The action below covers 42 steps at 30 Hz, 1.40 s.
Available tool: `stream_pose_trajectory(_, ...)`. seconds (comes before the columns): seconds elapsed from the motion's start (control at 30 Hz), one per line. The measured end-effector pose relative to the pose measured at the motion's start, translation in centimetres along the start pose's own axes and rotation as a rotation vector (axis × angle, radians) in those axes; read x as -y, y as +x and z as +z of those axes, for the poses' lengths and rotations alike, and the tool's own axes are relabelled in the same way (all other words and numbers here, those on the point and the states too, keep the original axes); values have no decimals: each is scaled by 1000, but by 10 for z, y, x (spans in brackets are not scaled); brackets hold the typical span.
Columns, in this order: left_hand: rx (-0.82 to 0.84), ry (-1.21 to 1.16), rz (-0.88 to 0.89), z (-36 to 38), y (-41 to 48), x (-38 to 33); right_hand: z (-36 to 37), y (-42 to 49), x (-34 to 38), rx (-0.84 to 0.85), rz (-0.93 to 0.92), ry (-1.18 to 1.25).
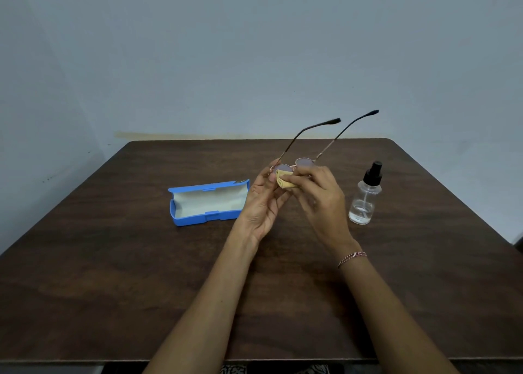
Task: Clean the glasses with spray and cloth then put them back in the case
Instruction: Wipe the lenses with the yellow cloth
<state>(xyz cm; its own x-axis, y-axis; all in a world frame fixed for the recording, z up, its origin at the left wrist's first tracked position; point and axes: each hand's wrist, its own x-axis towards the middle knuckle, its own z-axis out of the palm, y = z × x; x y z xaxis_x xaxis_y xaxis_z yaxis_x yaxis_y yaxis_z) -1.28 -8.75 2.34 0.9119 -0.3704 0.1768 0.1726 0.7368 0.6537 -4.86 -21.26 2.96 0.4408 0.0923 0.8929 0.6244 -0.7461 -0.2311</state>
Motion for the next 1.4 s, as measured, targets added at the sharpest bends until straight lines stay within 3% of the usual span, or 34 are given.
stream_pose_trajectory(0.5, -9, 36, 85, -5, 2, -7, 2, 0, 0, 130, -5, 42)
stream_pose_trajectory(0.7, 12, 72, 100, -6, 3, -7, 4, -2, -5, 115, 91, 39)
stream_pose_trajectory(0.87, -10, 93, 97, -11, 6, -6, 4, -1, -3, 129, -5, 67)
stream_pose_trajectory(1.03, 16, 108, 68, -12, 8, -4, 5, -1, -5, 69, 70, 27)
stream_pose_trajectory(1.4, 13, 167, 82, -12, 7, -6, 5, 1, -7, 82, -4, 54)
